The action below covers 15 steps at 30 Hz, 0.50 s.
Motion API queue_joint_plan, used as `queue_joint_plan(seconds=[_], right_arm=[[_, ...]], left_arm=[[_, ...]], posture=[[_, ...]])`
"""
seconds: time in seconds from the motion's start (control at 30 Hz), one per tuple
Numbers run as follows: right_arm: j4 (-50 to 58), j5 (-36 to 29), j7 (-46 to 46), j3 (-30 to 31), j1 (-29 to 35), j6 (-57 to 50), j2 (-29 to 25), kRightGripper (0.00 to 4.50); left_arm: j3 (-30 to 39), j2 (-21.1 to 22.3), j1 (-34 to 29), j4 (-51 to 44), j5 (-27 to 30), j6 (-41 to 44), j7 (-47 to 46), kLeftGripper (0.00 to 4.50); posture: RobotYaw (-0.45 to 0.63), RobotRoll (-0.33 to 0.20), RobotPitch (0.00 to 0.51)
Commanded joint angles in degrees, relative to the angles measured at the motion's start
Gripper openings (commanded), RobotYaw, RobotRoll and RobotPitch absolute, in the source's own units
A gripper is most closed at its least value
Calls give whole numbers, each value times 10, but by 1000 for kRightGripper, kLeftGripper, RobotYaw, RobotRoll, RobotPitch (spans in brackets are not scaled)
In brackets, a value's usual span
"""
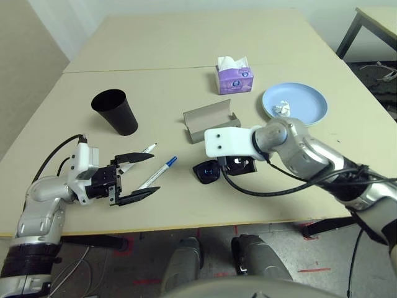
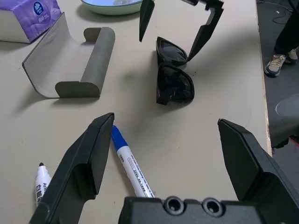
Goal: Organize and tidy the items on the table.
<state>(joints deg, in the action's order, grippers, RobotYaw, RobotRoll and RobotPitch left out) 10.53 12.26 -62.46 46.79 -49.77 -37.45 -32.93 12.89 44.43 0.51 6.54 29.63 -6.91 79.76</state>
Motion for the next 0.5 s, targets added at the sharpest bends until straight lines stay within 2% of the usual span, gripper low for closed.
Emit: queue_joint_plan(seconds=[0.03,0.3,0.5], right_arm=[[-17,17,0,4,12,20,10,4449],[-35,33,-4,-10,8,27,44,4449],[-32,41,-15,-12,8,27,50,4449]], left_arm=[[7,3,2,-3,-5,-7,-6,4500],[8,10,9,-2,-5,-2,-11,4500],[2,8,5,-11,-6,3,-15,4500]], posture=[[-36,0,115],[-38,0,116],[-40,0,121]])
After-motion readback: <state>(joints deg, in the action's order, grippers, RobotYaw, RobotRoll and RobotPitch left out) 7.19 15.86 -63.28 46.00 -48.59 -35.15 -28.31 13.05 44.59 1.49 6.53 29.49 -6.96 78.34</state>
